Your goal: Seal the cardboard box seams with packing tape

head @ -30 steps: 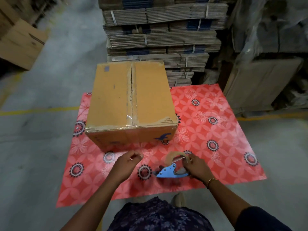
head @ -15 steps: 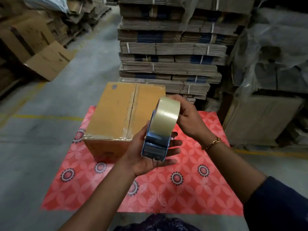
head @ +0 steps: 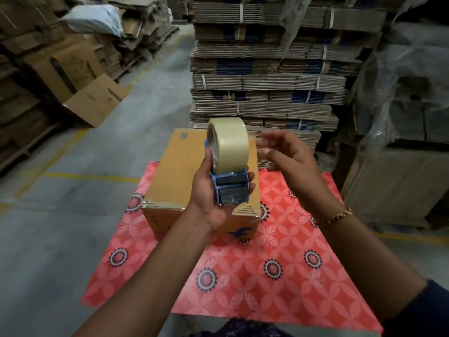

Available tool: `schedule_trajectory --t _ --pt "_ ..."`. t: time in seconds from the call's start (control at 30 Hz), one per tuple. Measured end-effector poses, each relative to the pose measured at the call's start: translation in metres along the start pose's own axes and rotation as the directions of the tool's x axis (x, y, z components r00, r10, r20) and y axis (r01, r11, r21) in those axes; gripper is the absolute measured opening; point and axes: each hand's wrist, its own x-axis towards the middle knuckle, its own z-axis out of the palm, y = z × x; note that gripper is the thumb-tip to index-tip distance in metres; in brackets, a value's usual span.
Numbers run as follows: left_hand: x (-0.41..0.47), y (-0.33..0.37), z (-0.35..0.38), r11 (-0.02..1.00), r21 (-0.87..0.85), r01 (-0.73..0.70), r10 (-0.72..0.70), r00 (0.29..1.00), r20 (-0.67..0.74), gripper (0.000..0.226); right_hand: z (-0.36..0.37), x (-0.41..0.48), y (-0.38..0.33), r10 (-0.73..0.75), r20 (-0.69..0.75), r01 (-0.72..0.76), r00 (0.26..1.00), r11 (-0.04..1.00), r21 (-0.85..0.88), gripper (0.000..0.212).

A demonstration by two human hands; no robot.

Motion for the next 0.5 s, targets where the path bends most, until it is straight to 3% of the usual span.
schedule_trajectory --t 0.1,0.2,0.3,0.5 --pt "0.005 0.013 -0.002 0.998 0.002 -0.066 0.066 0.998 0.01 0.078 0.012 -0.029 -0.002 0.134 -0.09 -0.121 0.987 0.983 0.139 0.007" --pt "0.011 0.021 -0.001 0.994 0.017 -0.106 0.105 0.994 0.043 0.075 0.031 -0.053 -0.006 0.255 0.001 -0.249 0.967 0.944 0.214 0.015" --pt "0.016 0.023 0.002 0.992 -0.004 -0.123 0.123 0.992 0.036 0.073 0.05 -0.065 -0.009 0.325 0.091 -0.337 0.941 0.907 0.251 0.036" --pt "0.025 0.022 0.008 0.987 0.019 -0.159 0.159 0.987 0.007 0.075 0.062 -0.063 -0.016 0.419 0.03 -0.408 0.908 0.863 0.297 0.03"
